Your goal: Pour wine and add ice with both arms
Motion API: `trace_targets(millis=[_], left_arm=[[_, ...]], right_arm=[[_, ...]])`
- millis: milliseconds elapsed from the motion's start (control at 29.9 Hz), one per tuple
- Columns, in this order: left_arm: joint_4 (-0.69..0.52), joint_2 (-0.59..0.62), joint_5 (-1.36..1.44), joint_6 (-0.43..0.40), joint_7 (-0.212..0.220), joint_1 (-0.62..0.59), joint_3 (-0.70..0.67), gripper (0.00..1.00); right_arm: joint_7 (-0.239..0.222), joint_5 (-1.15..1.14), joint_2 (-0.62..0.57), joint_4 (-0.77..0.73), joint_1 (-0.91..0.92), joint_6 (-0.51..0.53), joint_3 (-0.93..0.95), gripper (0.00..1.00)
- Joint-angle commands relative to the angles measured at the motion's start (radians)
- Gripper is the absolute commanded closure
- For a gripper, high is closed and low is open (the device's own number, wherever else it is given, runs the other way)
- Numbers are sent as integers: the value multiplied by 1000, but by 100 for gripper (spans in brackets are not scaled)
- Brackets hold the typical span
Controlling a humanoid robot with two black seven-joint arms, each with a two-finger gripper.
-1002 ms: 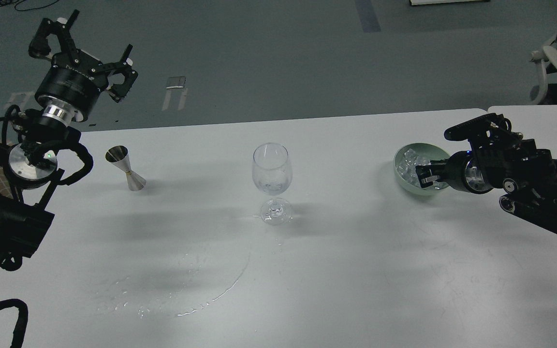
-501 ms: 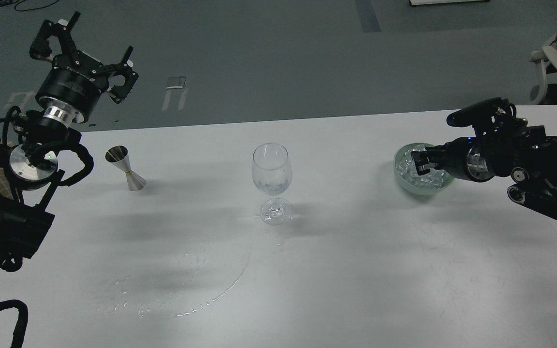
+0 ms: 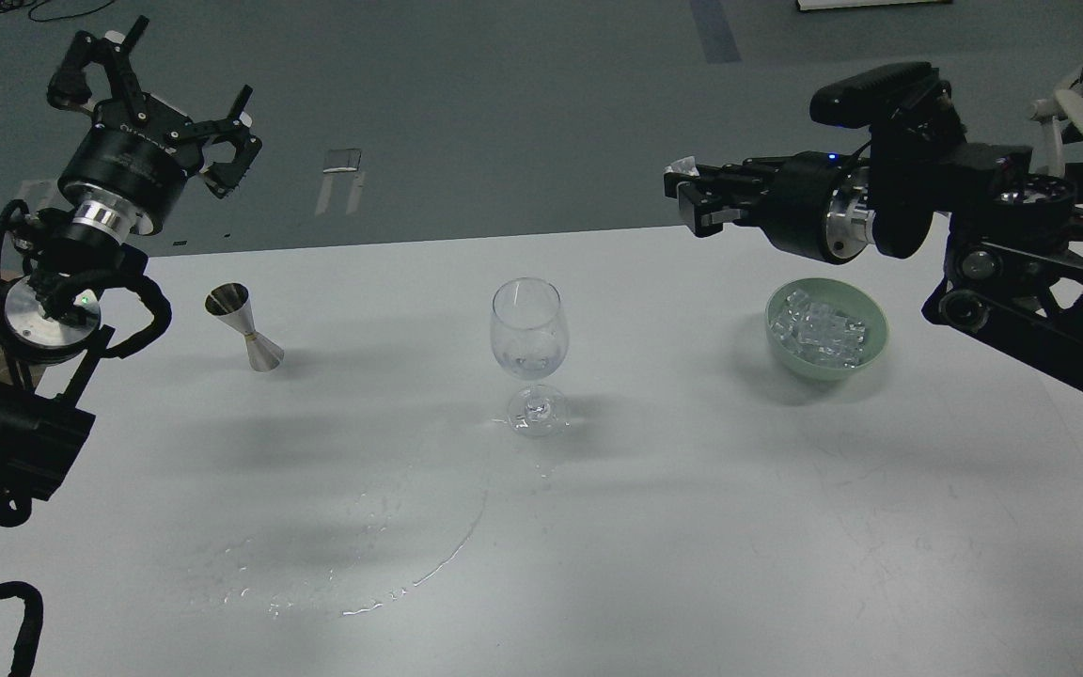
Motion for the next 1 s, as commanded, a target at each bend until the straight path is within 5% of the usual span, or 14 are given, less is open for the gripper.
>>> trace_targets(millis=[0,267,969], left_arm=[[0,4,2,0,-2,1,2,3],[0,19,0,-4,-5,1,-1,3],[2,19,0,-7,-6,3,-3,3]], right_arm=[[-20,-3,81,39,7,-3,2,79],[-52,-17,227,27,41,-3,-2,78],[-83,-15,236,35,12,2,-13,74]])
